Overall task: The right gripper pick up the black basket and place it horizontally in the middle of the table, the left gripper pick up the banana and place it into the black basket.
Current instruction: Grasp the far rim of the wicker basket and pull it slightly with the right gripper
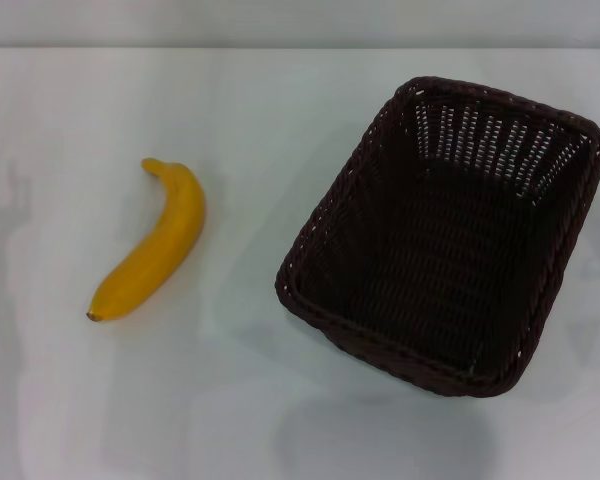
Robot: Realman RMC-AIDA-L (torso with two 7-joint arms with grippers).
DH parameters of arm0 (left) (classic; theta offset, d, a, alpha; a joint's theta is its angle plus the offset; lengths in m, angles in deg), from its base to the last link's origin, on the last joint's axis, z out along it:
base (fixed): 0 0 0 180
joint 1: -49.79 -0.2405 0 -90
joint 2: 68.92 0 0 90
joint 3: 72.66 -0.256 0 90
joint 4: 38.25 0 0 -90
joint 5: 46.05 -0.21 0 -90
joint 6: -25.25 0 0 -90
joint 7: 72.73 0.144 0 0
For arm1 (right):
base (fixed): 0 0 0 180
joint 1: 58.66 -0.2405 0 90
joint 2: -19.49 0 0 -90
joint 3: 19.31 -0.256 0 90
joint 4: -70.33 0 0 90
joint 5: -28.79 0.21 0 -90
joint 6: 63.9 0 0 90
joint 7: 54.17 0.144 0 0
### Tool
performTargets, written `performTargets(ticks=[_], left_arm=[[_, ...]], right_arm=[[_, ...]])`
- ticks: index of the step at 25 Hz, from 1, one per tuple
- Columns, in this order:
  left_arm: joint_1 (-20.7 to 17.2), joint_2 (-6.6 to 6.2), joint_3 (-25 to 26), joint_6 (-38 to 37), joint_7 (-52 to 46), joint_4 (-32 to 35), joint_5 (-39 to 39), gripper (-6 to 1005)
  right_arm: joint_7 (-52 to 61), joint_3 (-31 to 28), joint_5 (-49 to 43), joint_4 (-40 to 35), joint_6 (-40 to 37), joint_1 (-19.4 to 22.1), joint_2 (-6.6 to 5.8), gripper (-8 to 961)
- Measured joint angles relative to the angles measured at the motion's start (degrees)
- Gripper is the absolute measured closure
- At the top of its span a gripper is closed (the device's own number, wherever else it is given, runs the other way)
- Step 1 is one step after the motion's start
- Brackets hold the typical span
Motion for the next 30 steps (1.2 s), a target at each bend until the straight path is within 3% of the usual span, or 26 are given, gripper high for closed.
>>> performTargets(ticks=[30], left_arm=[[0.48,0.0,0.01,0.16,0.0,0.1,0.7,305]], right_arm=[[-0.33,0.0,0.0,0.09,-0.19,-0.44,0.0,198]])
